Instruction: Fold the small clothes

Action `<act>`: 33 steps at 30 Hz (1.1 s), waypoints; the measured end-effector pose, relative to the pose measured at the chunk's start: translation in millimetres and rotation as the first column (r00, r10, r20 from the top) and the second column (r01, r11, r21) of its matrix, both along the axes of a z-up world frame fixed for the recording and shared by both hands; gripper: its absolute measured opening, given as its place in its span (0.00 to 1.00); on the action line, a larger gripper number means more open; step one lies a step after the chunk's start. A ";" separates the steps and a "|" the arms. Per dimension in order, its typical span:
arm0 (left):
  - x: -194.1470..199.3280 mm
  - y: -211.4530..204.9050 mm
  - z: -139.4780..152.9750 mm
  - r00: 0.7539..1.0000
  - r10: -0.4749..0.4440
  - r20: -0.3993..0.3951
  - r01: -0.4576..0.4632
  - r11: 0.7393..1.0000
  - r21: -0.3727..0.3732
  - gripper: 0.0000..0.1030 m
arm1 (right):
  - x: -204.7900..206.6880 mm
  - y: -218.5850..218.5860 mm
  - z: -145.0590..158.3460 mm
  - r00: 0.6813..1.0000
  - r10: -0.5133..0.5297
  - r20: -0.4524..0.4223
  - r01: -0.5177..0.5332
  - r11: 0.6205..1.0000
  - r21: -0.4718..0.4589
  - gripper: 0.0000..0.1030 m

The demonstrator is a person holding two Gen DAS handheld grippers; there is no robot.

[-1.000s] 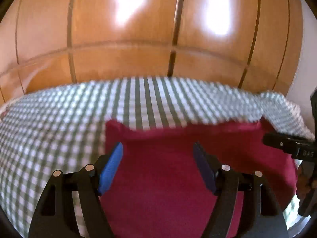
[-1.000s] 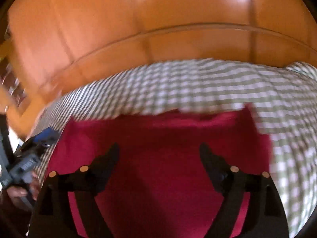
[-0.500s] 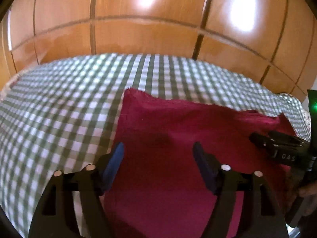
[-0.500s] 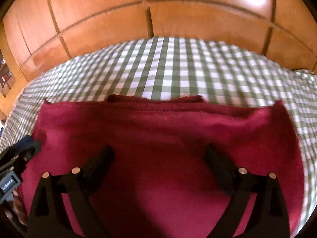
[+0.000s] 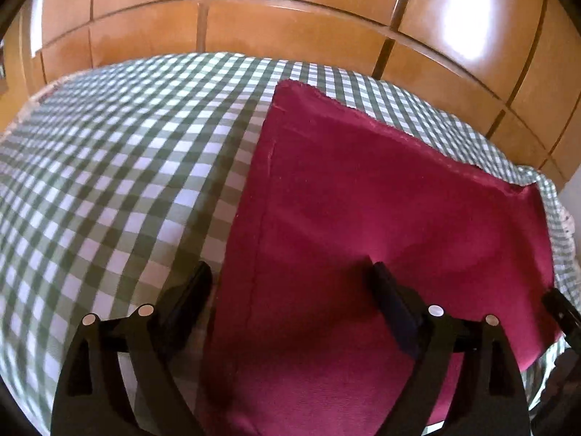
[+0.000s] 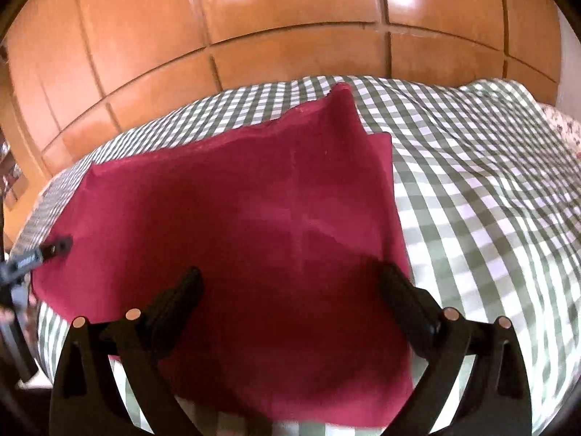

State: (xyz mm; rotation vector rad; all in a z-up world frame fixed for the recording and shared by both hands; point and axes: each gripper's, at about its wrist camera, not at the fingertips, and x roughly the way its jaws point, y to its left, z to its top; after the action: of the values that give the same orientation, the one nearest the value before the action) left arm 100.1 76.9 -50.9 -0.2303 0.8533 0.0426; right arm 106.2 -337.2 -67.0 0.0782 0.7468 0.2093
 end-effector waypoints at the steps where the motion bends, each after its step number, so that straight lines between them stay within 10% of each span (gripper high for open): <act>1: -2.5 -1.5 3.3 1.000 0.009 0.003 -0.009 1.000 0.010 0.86 | -2.6 -2.6 2.1 1.000 -0.015 -0.007 0.015 1.000 0.000 0.96; 8: -33.8 -2.0 32.5 0.994 0.017 0.112 -0.026 0.996 0.085 0.86 | -28.9 -5.8 13.5 0.999 0.020 -0.043 -0.014 0.992 0.125 0.96; 14: -32.7 20.2 10.2 0.998 0.069 -0.007 -0.068 0.993 0.092 0.86 | -40.5 -23.8 -3.4 0.994 0.050 -0.095 -0.034 0.985 0.172 0.95; 20: -56.4 41.8 21.6 0.991 0.121 0.048 -0.124 0.991 0.059 0.85 | -55.1 -47.0 -13.3 0.979 -0.017 -0.201 0.051 0.985 0.165 0.97; 29: -73.3 27.1 32.4 0.992 0.051 0.114 -0.062 0.993 0.098 0.86 | -57.3 7.0 42.0 0.998 0.066 -0.023 -0.064 0.993 0.096 0.97; 33: -70.9 22.3 21.4 0.997 0.065 0.052 -0.070 0.992 0.106 0.86 | -29.5 17.5 -7.0 0.980 -0.015 -0.200 0.031 0.996 0.078 0.97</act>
State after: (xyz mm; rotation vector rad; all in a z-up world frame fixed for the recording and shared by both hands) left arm 29.2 99.1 -29.6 -0.1581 0.7922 0.1453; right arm 76.7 -319.7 -74.0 0.1864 0.9367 0.2114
